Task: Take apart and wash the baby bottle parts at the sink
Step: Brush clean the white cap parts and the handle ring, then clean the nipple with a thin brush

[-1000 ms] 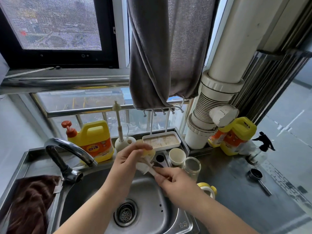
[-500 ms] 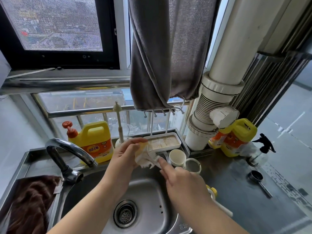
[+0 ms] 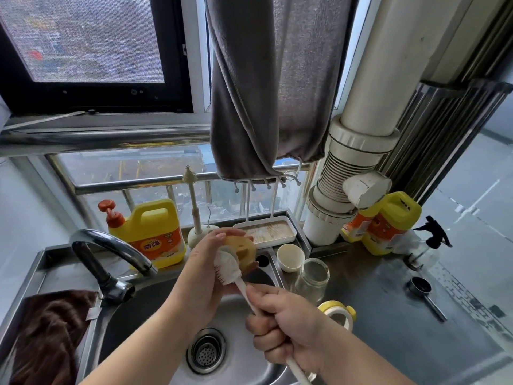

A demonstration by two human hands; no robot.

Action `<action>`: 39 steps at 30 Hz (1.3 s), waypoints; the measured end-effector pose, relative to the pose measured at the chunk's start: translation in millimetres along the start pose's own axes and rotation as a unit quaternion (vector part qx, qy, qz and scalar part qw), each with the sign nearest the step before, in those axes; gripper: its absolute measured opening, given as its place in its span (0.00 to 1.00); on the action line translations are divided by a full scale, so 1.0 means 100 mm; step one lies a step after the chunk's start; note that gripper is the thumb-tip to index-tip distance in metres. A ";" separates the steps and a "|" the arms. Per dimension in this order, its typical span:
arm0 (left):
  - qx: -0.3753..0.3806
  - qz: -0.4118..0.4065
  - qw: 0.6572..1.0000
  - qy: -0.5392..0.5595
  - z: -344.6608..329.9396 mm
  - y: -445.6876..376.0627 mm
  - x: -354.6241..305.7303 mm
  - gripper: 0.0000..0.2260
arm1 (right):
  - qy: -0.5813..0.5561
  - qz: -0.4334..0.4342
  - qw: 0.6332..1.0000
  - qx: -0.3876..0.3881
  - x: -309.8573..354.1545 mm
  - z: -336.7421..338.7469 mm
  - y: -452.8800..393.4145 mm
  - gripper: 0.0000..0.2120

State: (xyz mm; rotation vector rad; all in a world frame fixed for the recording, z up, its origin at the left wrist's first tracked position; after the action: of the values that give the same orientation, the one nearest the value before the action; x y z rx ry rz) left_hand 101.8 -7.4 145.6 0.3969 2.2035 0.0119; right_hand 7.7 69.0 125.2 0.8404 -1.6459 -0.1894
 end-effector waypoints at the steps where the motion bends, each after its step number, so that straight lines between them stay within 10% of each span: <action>1: -0.013 0.003 1.000 -0.019 0.04 -0.04 0.01 0.12 | 0.023 0.001 0.999 -0.024 -0.01 0.02 -0.02 0.06; 10: -0.126 0.082 0.980 -0.134 0.57 -0.24 0.56 0.09 | 0.484 0.009 0.834 -0.265 -0.37 0.80 0.02 0.11; 24: -0.093 0.252 0.954 -0.131 0.41 -0.32 1.86 0.11 | 0.077 -0.067 0.830 -0.549 -1.48 2.28 0.61 0.03; 39: -0.126 0.280 0.943 -0.130 0.50 -0.38 2.10 0.12 | 0.178 -0.207 0.825 -0.496 -2.06 2.72 0.15 0.09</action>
State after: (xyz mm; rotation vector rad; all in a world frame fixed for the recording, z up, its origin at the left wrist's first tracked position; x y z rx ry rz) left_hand 10.6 9.7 -52.8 0.8148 1.7392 0.5165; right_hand -241.7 119.7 -102.5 0.3523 -0.7845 -1.0335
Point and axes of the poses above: each hand's wrist, its own y-axis away from the middle knuckle, its own z-axis out of the back of the hand, x = y × z, the point moved 6 cm from there along -y, towards the middle knuckle, and after that the axes turned 12 degrees about y, right-handed, at the moved point
